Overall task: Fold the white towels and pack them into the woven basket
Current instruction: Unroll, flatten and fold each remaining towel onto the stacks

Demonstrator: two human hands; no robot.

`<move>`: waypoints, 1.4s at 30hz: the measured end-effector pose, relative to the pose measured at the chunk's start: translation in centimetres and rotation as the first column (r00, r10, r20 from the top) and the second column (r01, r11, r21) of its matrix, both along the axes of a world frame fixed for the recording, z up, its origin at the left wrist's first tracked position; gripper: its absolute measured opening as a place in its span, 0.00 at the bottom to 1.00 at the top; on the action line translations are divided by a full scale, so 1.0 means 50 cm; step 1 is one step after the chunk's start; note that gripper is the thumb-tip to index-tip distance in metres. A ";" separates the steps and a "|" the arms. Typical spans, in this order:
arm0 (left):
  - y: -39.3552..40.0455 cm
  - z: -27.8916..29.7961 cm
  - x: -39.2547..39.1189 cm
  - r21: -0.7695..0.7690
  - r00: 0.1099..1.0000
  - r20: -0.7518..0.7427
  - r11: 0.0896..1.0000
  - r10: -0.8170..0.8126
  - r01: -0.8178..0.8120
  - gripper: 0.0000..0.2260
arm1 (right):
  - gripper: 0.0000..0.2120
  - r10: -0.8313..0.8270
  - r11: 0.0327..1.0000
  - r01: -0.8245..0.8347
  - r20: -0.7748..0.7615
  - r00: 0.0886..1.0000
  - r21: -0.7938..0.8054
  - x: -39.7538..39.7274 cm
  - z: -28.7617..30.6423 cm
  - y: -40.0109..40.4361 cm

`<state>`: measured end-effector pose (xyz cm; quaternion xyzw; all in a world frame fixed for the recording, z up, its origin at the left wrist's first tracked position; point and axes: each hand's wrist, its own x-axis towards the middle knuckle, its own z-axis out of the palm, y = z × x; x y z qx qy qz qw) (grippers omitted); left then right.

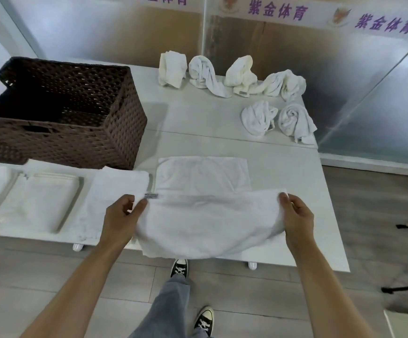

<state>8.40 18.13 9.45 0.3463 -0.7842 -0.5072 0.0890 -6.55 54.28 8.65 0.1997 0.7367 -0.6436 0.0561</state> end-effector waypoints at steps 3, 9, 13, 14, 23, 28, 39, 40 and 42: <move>-0.041 -0.023 -0.057 0.024 1.000 0.004 1.000 -0.010 0.010 0.11 | 0.08 0.004 0.999 -0.004 0.002 1.000 0.032 -0.052 -0.007 -0.032; -0.110 -0.074 -0.167 0.082 1.000 0.026 0.997 -0.016 0.014 0.12 | 0.08 -0.034 0.997 0.030 0.056 0.998 0.070 -0.143 -0.041 -0.089; -0.139 -0.099 -0.244 0.092 1.000 -0.002 0.996 -0.002 0.002 0.08 | 0.06 -0.062 0.994 0.056 0.063 0.996 0.097 -0.205 -0.067 -0.113; -0.150 -0.109 -0.262 0.088 1.000 0.000 0.996 0.002 -0.002 0.08 | 0.07 -0.062 0.993 0.054 0.069 0.996 0.108 -0.221 -0.073 -0.118; -0.181 -0.169 -0.400 -0.038 0.993 0.110 0.998 0.050 -0.046 0.09 | 0.05 -0.023 0.990 0.000 0.160 0.987 0.140 -0.371 -0.159 -0.165; -0.166 -0.207 -0.458 -0.104 0.966 0.237 0.992 0.099 -0.076 0.12 | 0.05 -0.006 0.985 -0.029 0.199 0.980 0.172 -0.430 -0.220 -0.170; -0.075 -0.291 -0.276 -0.311 0.844 0.357 0.801 -0.401 0.512 0.19 | 0.13 0.128 0.877 -0.251 0.304 0.944 0.410 -0.278 -0.288 -0.139; -0.060 -0.292 -0.242 -0.297 0.814 0.399 0.780 -0.423 0.551 0.19 | 0.14 0.128 0.871 -0.257 0.314 0.941 0.418 -0.247 -0.285 -0.134; -0.037 -0.297 -0.179 -0.260 0.759 0.484 0.756 -0.436 0.600 0.21 | 0.16 0.101 0.867 -0.255 0.351 0.931 0.427 -0.190 -0.286 -0.120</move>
